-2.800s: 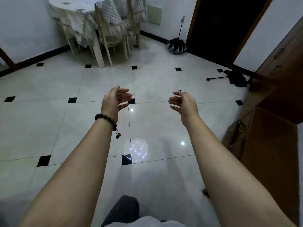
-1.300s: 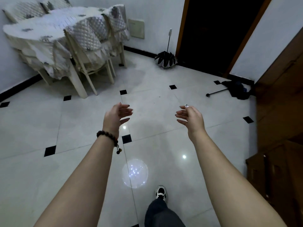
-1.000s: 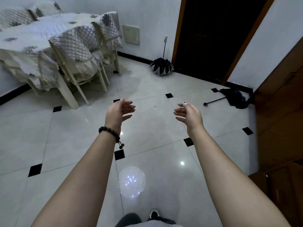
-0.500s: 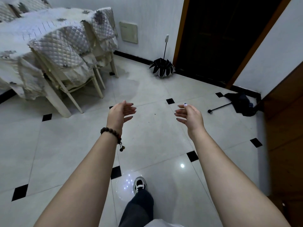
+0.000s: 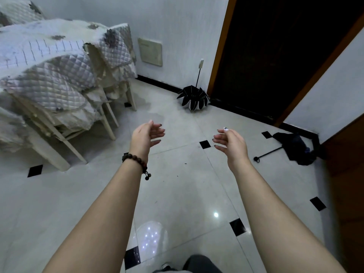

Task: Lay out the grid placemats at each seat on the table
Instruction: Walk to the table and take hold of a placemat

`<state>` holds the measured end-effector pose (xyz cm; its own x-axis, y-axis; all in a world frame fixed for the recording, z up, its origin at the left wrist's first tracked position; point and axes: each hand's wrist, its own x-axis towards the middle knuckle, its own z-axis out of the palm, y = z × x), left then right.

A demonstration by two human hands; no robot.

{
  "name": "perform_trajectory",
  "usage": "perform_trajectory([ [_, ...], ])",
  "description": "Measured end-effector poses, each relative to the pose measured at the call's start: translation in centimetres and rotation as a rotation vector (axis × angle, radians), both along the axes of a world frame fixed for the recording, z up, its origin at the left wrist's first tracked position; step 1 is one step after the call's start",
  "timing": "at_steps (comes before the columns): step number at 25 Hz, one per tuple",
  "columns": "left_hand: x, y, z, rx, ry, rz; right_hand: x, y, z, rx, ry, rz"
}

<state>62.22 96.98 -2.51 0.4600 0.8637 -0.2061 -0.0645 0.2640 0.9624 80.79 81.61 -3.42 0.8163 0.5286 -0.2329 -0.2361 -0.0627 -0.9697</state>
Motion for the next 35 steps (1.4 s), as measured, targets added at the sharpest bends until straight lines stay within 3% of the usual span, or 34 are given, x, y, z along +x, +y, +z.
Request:
perform_trajectory([
  [10,14.8,13.6,-3.2,-0.032,0.022,0.019,14.7,14.5,-2.4,-0.001,0.039,-0.004],
  [19,29.2,27.3,-0.3,-0.004,0.011,0.099,31.2,28.9,0.6,-0.011,-0.012,0.036],
  [30,38.2,44.0,-3.2,-0.012,0.023,0.145,40.6,47.0,-2.6,-0.056,0.003,0.142],
  [35,43.0,56.9,-3.8,-0.058,0.029,0.170,45.6,60.9,-1.8,-0.072,0.026,0.175],
])
